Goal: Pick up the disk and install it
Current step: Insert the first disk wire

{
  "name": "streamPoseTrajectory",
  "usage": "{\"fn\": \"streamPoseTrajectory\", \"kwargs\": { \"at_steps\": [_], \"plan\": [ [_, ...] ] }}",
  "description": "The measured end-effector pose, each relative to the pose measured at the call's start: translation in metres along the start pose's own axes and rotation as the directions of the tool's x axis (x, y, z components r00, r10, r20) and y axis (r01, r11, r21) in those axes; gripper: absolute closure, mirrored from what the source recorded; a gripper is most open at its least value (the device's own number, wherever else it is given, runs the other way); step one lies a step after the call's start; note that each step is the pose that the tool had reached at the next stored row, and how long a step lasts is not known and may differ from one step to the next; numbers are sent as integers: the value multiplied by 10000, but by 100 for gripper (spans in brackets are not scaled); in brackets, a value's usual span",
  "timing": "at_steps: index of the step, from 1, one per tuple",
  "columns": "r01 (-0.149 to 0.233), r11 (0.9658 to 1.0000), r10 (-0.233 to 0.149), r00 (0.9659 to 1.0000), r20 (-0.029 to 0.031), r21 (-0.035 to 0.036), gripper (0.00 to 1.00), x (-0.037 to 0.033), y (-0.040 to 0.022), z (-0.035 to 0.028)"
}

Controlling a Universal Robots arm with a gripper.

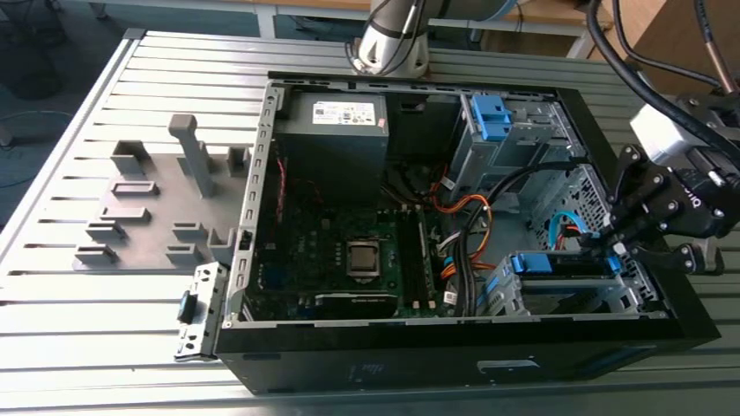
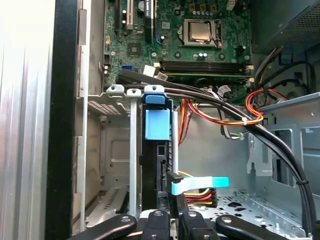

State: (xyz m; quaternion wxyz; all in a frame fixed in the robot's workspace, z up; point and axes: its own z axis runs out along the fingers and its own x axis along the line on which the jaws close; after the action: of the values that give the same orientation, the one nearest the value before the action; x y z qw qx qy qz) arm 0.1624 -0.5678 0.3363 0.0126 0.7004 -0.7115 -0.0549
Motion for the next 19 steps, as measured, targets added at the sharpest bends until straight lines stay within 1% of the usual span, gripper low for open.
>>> {"fn": "streamPoseTrajectory", "kwargs": {
  "at_steps": [3,5,14,19],
  "plan": [
    [-2,10000,2,10000,-38,1,84,19,0,2],
    [-4,10000,4,10000,-53,1,84,24,2,4],
    [-3,10000,3,10000,-77,1,84,35,20,14],
    [-6,10000,6,9999,-110,2,84,38,21,45]
  ]
}}
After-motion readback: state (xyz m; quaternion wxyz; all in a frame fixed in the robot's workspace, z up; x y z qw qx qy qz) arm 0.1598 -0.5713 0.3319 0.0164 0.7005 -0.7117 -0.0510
